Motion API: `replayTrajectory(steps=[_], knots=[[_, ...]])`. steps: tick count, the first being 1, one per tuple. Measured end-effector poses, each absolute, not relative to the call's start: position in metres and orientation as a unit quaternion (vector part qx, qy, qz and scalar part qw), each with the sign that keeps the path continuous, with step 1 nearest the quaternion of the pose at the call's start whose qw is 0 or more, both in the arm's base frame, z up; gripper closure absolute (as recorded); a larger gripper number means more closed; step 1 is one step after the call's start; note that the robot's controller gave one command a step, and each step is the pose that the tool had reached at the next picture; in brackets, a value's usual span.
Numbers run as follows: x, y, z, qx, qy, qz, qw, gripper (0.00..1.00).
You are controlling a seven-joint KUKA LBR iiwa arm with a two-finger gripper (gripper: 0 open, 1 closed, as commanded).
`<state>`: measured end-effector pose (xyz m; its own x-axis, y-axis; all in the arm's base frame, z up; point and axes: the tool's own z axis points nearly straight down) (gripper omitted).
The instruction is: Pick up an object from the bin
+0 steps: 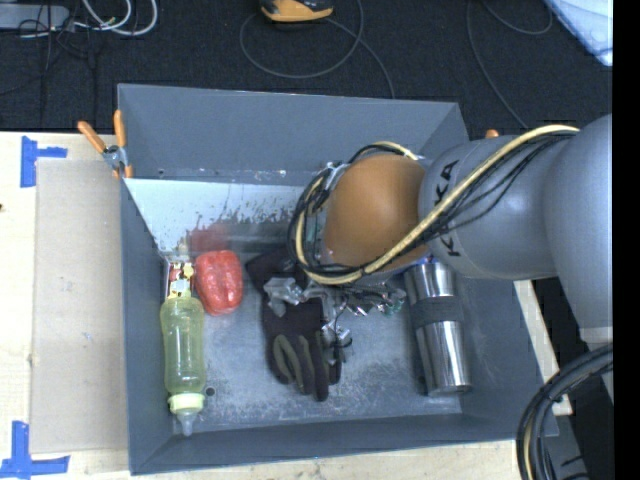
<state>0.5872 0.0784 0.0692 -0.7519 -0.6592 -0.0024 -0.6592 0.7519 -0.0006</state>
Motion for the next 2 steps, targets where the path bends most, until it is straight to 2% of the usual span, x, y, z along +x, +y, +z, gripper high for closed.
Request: replayTrajectory(steps=[1, 2], knots=[[0.591, 0.0767, 0.07, -0.296, 0.955, 0.002, -0.001, 1.0], [0.591, 0.0767, 0.07, -0.296, 0.955, 0.003, -0.001, 1.0]])
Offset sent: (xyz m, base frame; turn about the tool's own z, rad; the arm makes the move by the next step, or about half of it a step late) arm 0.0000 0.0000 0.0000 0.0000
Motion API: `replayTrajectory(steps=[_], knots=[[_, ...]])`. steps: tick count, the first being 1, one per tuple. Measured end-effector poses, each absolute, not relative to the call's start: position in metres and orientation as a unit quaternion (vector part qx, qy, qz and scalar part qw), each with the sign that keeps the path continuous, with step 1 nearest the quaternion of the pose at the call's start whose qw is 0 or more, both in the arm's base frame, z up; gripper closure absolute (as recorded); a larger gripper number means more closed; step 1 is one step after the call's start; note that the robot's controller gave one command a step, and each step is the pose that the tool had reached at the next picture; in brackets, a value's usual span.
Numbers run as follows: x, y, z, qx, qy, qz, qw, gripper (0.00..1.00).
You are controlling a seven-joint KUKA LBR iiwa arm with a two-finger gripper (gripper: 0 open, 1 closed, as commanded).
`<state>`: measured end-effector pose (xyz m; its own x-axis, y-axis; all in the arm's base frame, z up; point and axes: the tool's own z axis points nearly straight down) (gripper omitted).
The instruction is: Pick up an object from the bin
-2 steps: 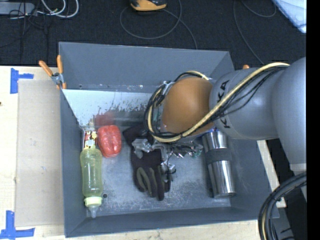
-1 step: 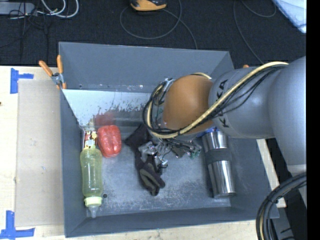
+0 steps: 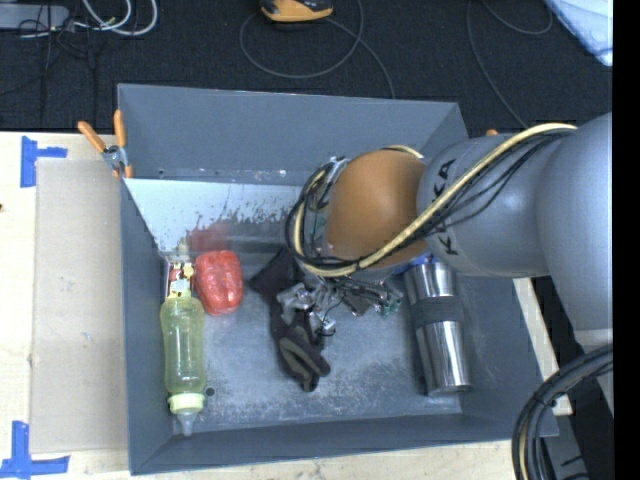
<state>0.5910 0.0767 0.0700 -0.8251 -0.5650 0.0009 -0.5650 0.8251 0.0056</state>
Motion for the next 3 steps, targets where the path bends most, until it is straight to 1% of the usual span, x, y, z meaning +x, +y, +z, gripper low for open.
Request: replayTrajectory(steps=[1, 2, 3], knots=[[0.591, 0.077, 0.071, 0.295, -0.955, -0.003, 0.001, 1.0], [0.589, 0.077, 0.082, 0.295, -0.955, -0.003, 0.004, 1.0], [0.591, 0.077, 0.104, 0.295, -0.956, -0.003, 0.001, 1.0]])
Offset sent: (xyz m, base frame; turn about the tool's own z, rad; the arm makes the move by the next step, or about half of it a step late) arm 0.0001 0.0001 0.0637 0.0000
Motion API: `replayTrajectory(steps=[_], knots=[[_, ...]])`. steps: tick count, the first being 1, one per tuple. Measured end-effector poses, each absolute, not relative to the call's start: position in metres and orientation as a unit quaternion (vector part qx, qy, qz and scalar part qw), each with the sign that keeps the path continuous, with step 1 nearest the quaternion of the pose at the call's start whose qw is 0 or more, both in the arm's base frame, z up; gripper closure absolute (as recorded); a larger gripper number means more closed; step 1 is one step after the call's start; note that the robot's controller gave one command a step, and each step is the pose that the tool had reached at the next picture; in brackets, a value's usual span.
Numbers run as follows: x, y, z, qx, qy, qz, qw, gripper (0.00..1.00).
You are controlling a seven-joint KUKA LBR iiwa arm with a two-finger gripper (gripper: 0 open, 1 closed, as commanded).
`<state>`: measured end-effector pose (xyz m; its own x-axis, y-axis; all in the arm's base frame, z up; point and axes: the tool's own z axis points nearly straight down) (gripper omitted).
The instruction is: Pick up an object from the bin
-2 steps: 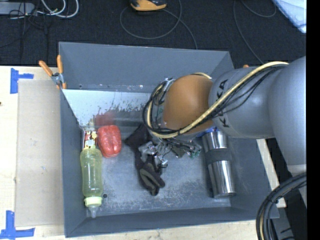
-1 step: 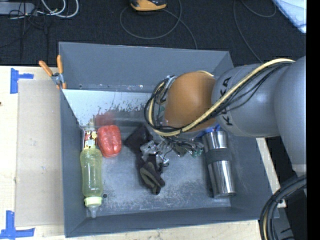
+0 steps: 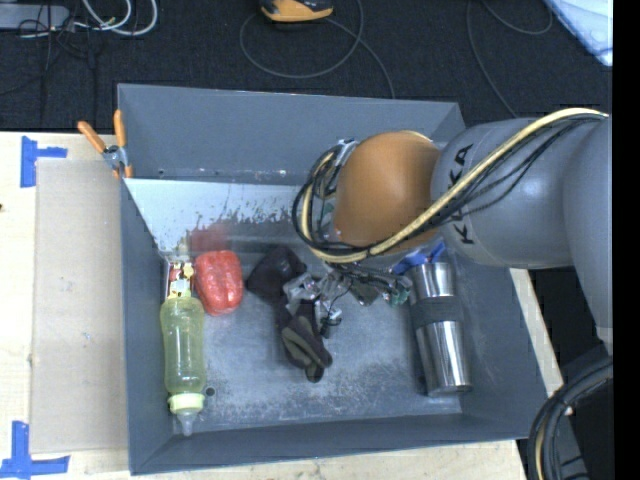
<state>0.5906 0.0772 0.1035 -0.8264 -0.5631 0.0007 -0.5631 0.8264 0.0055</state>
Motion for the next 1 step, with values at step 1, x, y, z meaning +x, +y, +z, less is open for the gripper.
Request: replayTrajectory(steps=[1], knots=[[0.5906, 0.0776, 0.1127, 0.294, -0.956, -0.003, 0.001, 1.0]])
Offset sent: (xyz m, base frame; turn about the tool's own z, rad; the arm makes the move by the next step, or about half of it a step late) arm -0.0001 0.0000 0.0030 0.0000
